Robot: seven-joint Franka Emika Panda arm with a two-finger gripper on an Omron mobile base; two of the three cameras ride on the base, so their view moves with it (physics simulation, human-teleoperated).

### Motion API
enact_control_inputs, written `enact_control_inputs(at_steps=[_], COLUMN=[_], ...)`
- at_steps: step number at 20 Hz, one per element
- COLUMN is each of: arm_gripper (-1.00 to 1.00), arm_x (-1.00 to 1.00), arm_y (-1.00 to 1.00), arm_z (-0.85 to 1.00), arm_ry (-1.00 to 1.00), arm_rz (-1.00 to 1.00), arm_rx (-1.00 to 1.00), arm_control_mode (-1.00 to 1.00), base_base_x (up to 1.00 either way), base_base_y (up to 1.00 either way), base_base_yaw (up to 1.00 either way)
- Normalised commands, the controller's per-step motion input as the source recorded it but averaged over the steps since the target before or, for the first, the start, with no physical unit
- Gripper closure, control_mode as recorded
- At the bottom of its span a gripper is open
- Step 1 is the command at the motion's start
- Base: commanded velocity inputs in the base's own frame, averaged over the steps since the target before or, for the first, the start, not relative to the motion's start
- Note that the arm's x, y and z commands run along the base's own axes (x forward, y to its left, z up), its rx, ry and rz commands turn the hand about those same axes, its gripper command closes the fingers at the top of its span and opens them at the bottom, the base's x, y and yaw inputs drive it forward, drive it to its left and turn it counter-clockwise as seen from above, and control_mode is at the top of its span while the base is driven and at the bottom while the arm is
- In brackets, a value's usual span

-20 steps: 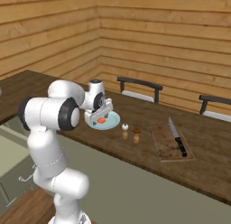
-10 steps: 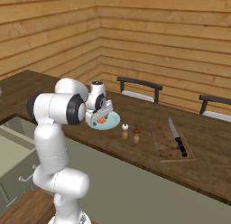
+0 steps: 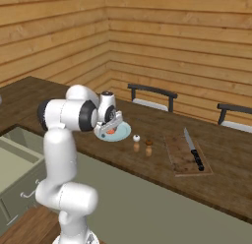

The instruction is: Pick up the knife from the drawer and place it on the cutting board. Then place the meat from the plate to the cutting board.

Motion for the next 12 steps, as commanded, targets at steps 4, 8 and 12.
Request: enact_control_inputs(at_steps=[4, 8, 12], arm_gripper=[-1.00, -1.00, -1.00], arm_x=[0.36, 0.22, 0.29], arm_y=[0.07, 0.00, 0.04], arm_z=[-0.19, -0.06, -0.14], arm_ry=[0.00, -0.03, -0.01], arm_rz=[-0.10, -0.10, -0.11], arm_rx=[0.00, 0.00, 0.00], arm_control_mode=[-1.00, -1.00, -1.00], base_base_x=[0.00, 0.00, 0.00], base_base_y=[0.00, 0.00, 0.00], base_base_yaw=[0.00, 0.00, 0.00])
